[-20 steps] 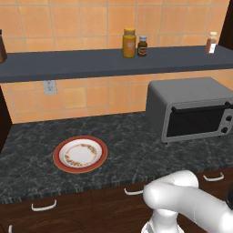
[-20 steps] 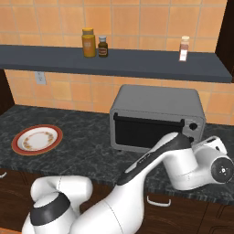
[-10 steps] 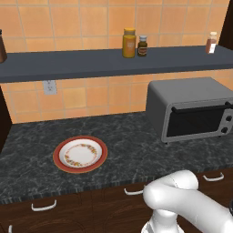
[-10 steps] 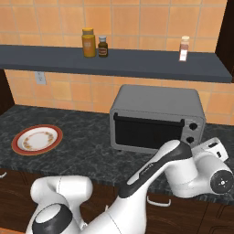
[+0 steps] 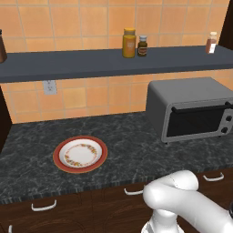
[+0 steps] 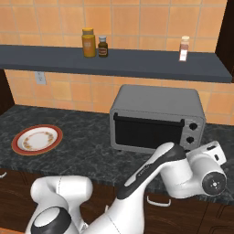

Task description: Pick up the kebab skewer and baguette bread, and place them inside the toaster oven. Close the toaster oven door and start by setting the timer.

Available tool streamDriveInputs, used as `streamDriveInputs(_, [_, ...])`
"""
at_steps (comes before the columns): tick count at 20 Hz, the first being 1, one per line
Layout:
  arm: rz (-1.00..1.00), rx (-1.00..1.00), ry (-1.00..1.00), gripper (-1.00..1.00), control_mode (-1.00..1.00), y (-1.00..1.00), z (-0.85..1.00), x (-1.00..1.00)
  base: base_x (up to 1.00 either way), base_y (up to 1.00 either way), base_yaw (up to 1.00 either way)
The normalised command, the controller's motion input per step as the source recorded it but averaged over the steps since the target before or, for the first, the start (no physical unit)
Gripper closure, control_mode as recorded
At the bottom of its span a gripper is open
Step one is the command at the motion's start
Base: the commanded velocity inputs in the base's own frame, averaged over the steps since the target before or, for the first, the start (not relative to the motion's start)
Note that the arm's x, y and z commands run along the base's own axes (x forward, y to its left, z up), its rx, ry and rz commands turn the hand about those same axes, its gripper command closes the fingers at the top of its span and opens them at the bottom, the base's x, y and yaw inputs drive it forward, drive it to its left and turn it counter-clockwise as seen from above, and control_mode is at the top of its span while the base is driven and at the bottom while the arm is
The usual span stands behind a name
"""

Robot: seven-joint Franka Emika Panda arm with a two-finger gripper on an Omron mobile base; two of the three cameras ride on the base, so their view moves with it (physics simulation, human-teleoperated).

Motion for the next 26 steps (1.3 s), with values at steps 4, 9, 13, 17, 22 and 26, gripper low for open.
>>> streamDriveInputs(4, [-0.09,0.00,0.00,-1.00,-1.00,0.02,-0.06,0.06,0.00,0.00,0.00])
streamDriveInputs(9, [-0.08,0.00,0.00,-1.00,-1.00,0.10,-0.15,0.16,0.00,0.00,0.00])
streamDriveInputs(13, [-0.06,0.00,0.00,-1.00,-1.00,0.04,-0.18,0.23,0.00,0.00,0.00])
streamDriveInputs(17, [-0.05,0.00,0.00,-1.00,-1.00,0.01,-0.22,0.13,0.00,0.00,0.00])
streamDriveInputs(22, [-0.05,0.00,0.00,-1.00,-1.00,0.00,-0.18,0.12,0.00,0.00,0.00])
streamDriveInputs(26, [-0.03,0.00,0.00,-1.00,-1.00,0.00,-0.11,0.00,0.00,0.00,0.00])
